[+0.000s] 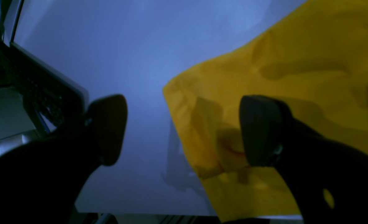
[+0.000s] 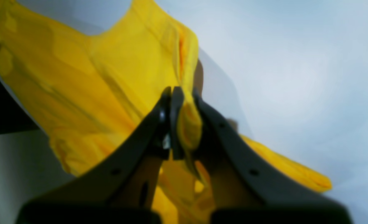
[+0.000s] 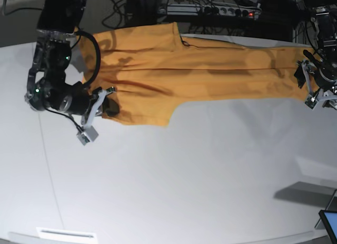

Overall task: Fold the T-shirt properly
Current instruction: 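Drag the grasped sleeve corner with the right gripper toward the collar end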

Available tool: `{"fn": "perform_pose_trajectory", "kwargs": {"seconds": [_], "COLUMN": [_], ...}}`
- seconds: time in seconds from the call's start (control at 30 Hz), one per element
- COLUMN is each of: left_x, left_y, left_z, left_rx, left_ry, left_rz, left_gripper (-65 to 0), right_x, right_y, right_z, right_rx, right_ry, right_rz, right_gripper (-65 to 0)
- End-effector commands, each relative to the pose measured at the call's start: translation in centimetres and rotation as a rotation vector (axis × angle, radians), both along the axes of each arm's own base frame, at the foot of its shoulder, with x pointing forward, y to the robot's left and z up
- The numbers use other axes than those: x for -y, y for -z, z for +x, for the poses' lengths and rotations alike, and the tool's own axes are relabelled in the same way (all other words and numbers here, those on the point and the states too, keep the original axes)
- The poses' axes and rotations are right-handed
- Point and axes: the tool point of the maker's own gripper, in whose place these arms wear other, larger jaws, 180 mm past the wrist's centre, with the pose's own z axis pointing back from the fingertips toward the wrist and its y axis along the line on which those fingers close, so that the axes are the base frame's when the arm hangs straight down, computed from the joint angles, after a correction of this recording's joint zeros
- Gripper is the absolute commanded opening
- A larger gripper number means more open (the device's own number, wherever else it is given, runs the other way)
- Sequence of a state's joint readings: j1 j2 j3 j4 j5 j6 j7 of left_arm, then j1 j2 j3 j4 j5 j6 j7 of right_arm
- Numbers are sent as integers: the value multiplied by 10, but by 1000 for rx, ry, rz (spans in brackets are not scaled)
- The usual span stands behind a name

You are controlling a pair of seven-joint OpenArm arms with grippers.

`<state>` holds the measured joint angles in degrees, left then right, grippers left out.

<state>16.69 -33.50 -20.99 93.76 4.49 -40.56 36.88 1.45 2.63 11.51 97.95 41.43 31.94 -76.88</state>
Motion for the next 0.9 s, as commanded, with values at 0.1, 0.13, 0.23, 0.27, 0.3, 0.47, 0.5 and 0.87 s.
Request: {"fn": "perform_pose_trajectory", "kwargs": {"seconds": [0.1,0.13,0.23,0.27,0.3,0.47,0.5,0.87], "left_x": [-6,-6,-6,-6,-6,-6,-6,-6], "left_y": [-13,-13,-13,-13,-13,-13,-13,-12], "left_z": [6,6,6,6,6,7,6,6], "left_rx": [26,26,26,26,26,28,26,28], "left_ry": [5,5,5,5,5,5,5,5], "left_rz": [31,31,31,31,31,31,31,23], "left_gripper": [-101,-101,-101,-101,-101,-101,-101,-101], "right_x": [-7,-10,-17,-19,-21,-29,-31,-30], "right_y": [-10,-11,-14,-16,-20,-51,-53,-36], "right_z": [-5,-8,-17,-18,-20,-28,-31,-60], "right_rx": [29,26,-12,-33,-44,-54,-73,-164], "right_ry": [-8,-11,11,32,45,74,83,110], "right_rz": [57,82,174,210,243,393,422,439], "right_gripper": [-649,-649,-649,-649,-649,-649,-649,-649]}}
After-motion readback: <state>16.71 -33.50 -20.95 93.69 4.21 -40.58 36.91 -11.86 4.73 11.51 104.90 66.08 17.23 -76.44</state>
